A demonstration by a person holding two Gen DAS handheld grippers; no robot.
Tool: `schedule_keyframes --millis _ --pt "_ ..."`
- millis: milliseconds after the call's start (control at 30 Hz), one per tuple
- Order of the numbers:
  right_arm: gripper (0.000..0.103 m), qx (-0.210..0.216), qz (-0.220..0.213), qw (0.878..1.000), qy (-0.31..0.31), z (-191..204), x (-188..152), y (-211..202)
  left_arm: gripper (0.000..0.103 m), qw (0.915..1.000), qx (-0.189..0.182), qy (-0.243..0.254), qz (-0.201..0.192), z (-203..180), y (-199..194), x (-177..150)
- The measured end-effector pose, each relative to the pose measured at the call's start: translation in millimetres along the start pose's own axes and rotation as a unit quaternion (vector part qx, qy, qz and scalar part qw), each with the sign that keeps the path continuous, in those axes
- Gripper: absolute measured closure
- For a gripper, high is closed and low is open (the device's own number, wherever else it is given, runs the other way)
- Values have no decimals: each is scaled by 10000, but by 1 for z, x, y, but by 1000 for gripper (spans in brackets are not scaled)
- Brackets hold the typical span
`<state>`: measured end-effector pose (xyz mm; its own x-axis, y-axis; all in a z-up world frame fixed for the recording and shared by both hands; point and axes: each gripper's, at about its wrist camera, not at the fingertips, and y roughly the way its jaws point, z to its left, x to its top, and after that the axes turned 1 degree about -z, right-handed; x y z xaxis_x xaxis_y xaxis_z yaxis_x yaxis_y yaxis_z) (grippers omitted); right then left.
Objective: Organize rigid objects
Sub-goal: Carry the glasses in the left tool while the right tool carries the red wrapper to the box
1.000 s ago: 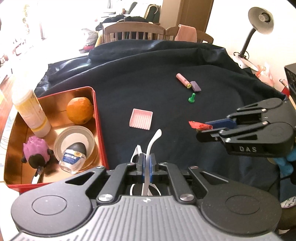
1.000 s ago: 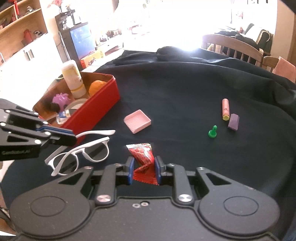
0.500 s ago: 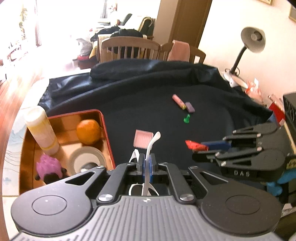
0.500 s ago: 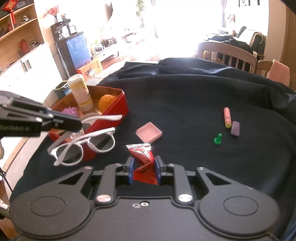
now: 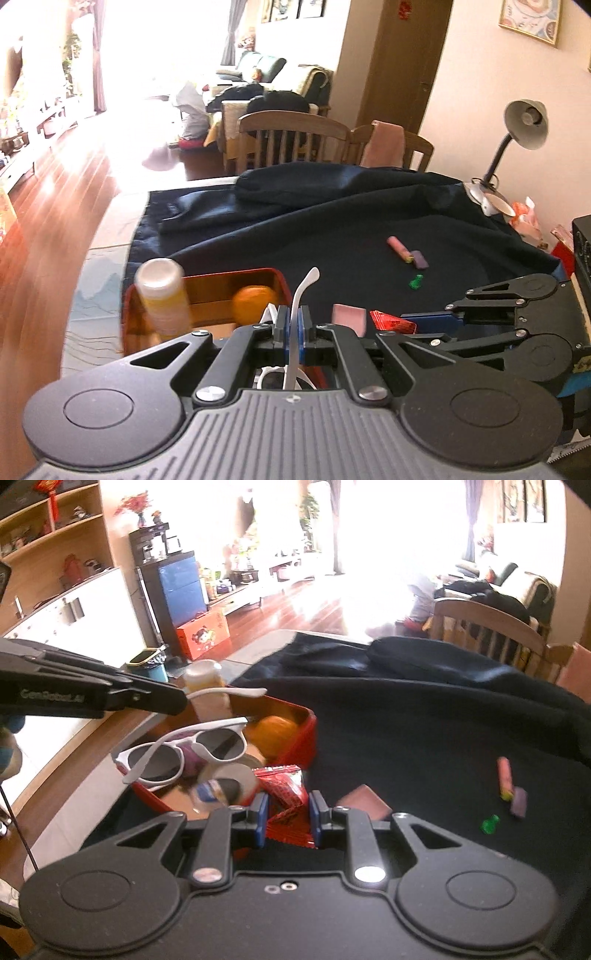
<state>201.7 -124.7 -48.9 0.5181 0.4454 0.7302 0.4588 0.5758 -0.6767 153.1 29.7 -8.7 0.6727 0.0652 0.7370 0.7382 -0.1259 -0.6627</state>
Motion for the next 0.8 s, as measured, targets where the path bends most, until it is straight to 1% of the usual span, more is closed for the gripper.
schedule_keyframes --millis 267,467,633,800 --pt "81 80 159 9996 -241 33 12 30 99 9996 262 -103 41 45 -2 -8" --pt "81 48 257 9990 -375 52 20 50 99 9987 447 -237 107 79 1 -14" --pt "81 -32 393 9979 -511 62 25 67 99 9981 472 -310 256 98 11 -24" --pt "81 -181 539 9963 -637 68 27 85 99 9974 463 -329 444 105 23 -32"
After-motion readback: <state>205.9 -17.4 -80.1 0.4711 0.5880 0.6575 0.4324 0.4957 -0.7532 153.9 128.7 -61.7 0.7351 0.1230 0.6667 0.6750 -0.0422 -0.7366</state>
